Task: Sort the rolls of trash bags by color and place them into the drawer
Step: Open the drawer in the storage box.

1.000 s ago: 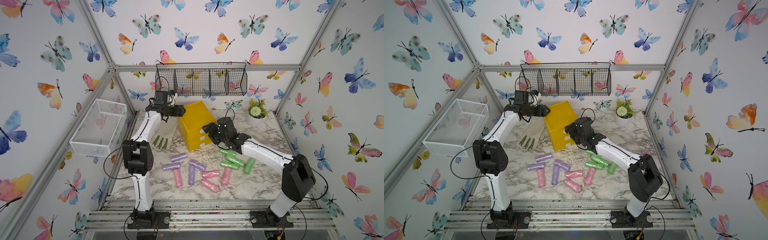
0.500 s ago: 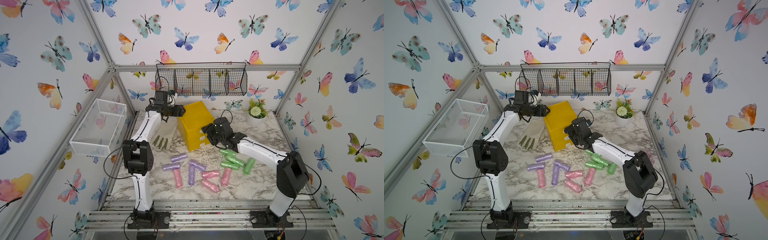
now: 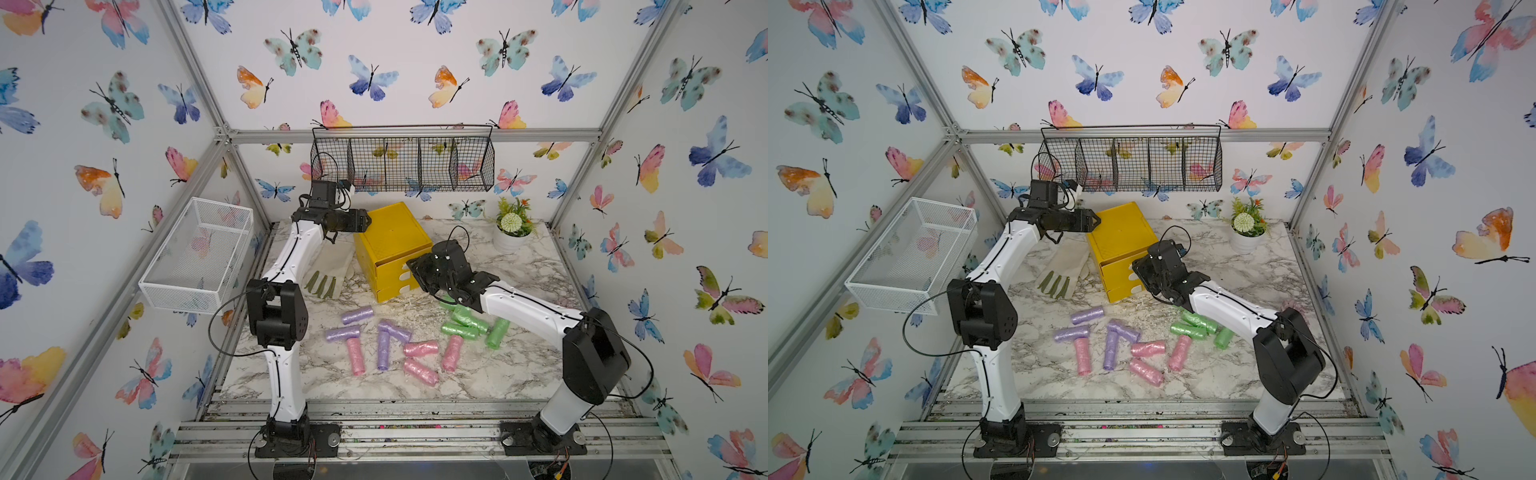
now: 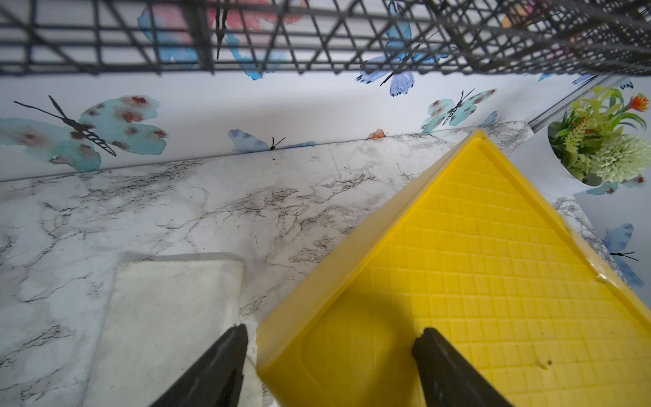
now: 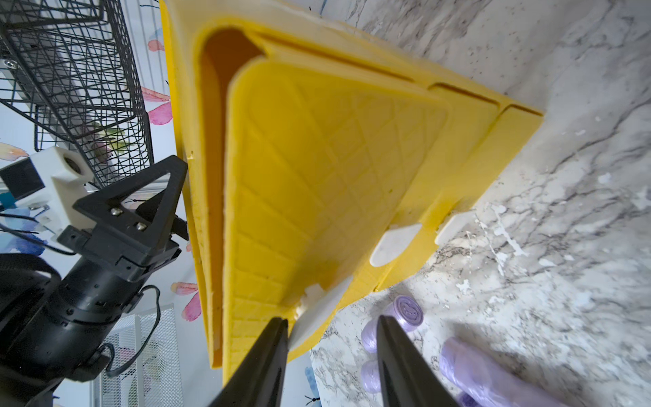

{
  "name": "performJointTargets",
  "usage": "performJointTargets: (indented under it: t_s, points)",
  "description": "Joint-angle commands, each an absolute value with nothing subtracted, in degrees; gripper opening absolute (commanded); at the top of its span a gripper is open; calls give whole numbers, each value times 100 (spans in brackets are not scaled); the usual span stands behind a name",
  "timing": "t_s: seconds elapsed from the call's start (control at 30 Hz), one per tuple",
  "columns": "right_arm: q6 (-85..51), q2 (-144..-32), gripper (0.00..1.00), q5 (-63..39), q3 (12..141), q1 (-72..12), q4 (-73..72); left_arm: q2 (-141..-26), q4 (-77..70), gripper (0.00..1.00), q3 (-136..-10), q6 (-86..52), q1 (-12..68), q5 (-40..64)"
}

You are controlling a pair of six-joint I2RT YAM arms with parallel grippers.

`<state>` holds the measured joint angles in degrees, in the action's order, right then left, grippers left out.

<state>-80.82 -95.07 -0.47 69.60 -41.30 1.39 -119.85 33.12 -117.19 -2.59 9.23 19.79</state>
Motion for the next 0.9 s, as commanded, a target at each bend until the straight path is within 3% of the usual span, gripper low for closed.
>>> performJointTargets:
  t_s: [0.0, 0.5, 0.87]
  points:
    - [-7922, -9315, 45, -191, 6451, -4140, 859, -12327, 3919, 79, -11707, -257, 958, 1508]
    - [-7927, -7702, 45, -123, 5317, -4342, 1636, -12366, 3955, 78, -11725, -328, 958, 1393]
    - [-7954, -7421, 44, -82, 5158, -4416, 1813, -12375, 3964, 78, -11734, -339, 958, 1415]
